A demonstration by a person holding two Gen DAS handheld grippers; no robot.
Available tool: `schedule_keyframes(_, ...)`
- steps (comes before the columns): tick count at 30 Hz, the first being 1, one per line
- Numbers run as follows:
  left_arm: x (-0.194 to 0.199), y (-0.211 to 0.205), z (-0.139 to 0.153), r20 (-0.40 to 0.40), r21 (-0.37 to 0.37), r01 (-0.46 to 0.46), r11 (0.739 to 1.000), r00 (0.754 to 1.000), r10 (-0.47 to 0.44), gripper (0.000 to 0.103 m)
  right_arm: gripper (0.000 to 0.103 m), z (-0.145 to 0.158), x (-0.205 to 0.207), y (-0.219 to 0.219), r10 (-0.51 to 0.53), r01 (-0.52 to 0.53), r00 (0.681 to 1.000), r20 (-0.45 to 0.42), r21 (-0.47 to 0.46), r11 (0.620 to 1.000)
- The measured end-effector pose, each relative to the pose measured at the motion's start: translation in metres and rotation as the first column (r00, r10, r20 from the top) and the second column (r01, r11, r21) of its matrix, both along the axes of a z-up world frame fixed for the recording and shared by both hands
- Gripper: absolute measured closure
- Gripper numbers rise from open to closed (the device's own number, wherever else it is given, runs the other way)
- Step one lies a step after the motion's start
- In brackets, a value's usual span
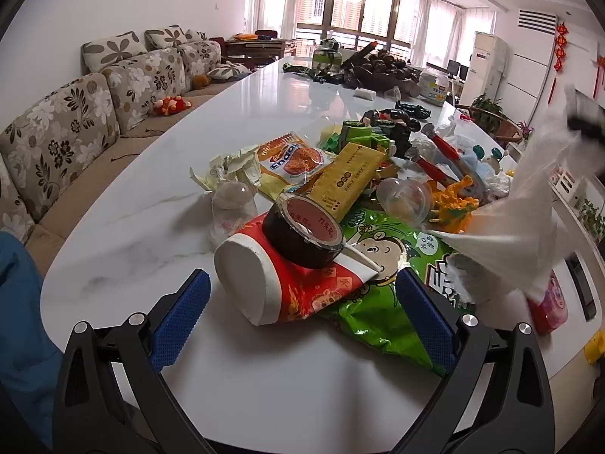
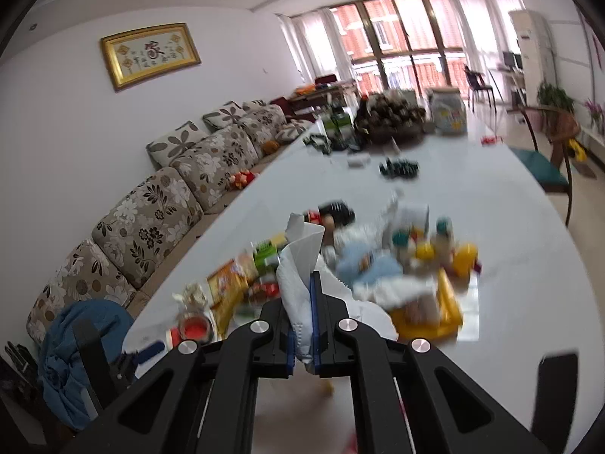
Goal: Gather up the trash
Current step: 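Grasp the white tissue with the right tool while the left tool grasps the pink toy phone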
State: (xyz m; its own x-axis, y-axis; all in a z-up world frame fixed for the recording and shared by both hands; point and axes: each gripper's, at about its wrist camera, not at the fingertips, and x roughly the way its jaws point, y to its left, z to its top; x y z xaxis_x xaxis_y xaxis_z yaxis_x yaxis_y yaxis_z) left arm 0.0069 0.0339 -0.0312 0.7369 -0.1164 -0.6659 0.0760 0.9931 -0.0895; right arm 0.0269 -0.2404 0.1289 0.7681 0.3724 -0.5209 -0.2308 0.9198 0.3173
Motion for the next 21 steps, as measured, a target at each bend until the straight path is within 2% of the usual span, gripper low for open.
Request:
schedule_keyframes(2,-0.007,-0.001,0.005,0.015,-0.003,0.024,1.0,1.0,-0.024,0.007,0.097,0.023,-0.007,-0.006,0.018,-0.02,0.999,0.052,0.032,0.999)
schedule_keyframes(5,-0.018,-0.007,0.01,0.044,0.004,0.081,0.997,0.996,-0.081,0.007,0.097,0.074,-0.038,-0.019,0.032,-0.042,0.982,0.185,0.053,0.998)
schedule_keyframes(8,-0.03,-0.022,0.012,0.073,0.03,0.147,0.989,0.986,-0.149,0.007,0.097,0.129,-0.085,-0.037,0.016,-0.021,0.941,0.339,0.012,1.0)
schedule_keyframes(13,-0.043,-0.064,0.011,0.096,0.087,0.25,0.964,0.961,-0.258,0.007,0.097,0.2,-0.162,-0.081,-0.028,0.009,0.865,0.502,0.039,0.999)
schedule_keyframes(15,-0.048,-0.088,0.013,0.104,0.106,0.304,0.947,0.943,-0.315,0.007,0.097,0.217,-0.193,-0.096,-0.043,0.018,0.834,0.551,0.051,0.999)
schedule_keyframes(18,-0.053,-0.124,0.016,0.122,0.123,0.373,0.92,0.914,-0.387,0.007,0.097,0.233,-0.247,-0.122,-0.105,0.098,0.779,0.618,0.044,0.994)
schedule_keyframes(21,-0.057,-0.169,0.016,0.123,0.148,0.454,0.879,0.873,-0.472,0.007,0.096,0.233,-0.287,-0.141,-0.182,0.209,0.756,0.629,0.032,0.977)
